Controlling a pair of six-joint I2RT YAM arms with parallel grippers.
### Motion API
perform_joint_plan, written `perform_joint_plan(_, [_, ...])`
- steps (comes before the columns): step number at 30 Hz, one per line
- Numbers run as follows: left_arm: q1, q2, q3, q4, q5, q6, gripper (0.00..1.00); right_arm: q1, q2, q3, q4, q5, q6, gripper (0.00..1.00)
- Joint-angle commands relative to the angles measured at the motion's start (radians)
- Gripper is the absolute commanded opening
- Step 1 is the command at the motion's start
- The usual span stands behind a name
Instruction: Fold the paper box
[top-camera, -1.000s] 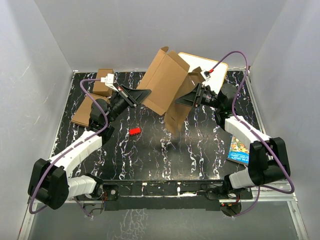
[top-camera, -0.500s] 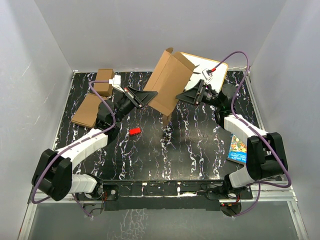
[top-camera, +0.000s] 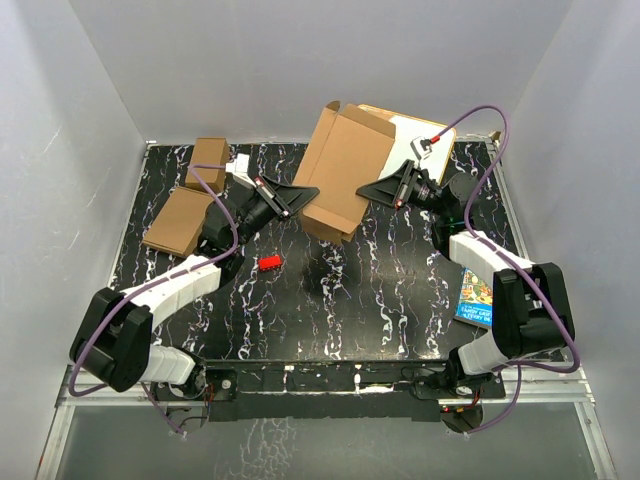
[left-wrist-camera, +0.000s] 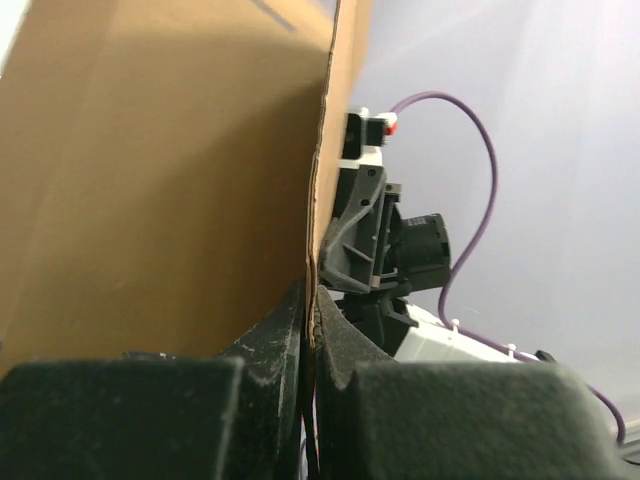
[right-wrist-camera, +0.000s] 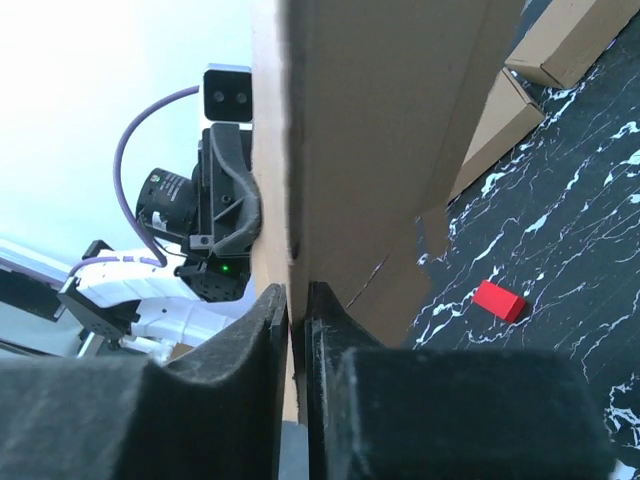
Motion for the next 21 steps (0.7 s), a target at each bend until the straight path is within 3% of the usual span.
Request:
perform_joint_plan(1, [-0.015,-0.02,-0.001,-0.063,0.016,0.058,0.0,-0.001,-0.05,-0.002,0.037,0.03,-0.036,0.08])
perform_joint_plan(6, [-0.013,-0.026,-0.003,-0.05,0.021,0.108,0.0,-0.006,-0.062,-0.027,0.028,0.033,-0.026,0.08])
perform_joint_plan(7, [-0.012,-0.031,-0.001,-0.051,0.027,0.122,0.0,-0.006,-0.062,-0.029,0.029,0.027,-0.028,0.12])
perform_joint_plan(9, [0.005,-0.051,0.009,-0.068,0.05,0.148,0.0,-0.008,-0.068,-0.034,0.027,-0.003,-0.063,0.45])
perform_joint_plan(11, [0.043,-0.082,0.02,-0.106,0.084,0.162,0.0,-0.015,-0.091,-0.037,-0.027,-0.054,-0.18,0.67])
perform_joint_plan(15, [0.162,-0.159,0.052,-0.232,0.186,0.185,0.0,-0.077,-0.19,0.001,-0.48,-0.166,-0.771,0.83])
perform_joint_plan(19, [0.246,-0.193,0.136,-0.418,0.346,0.29,0.0,-0.183,-0.245,0.104,-1.055,-0.317,-1.416,0.85])
perform_joint_plan(21, [0.26,-0.186,0.221,-0.57,0.452,0.396,0.0,-0.215,-0.264,0.151,-1.299,-0.31,-1.705,0.87])
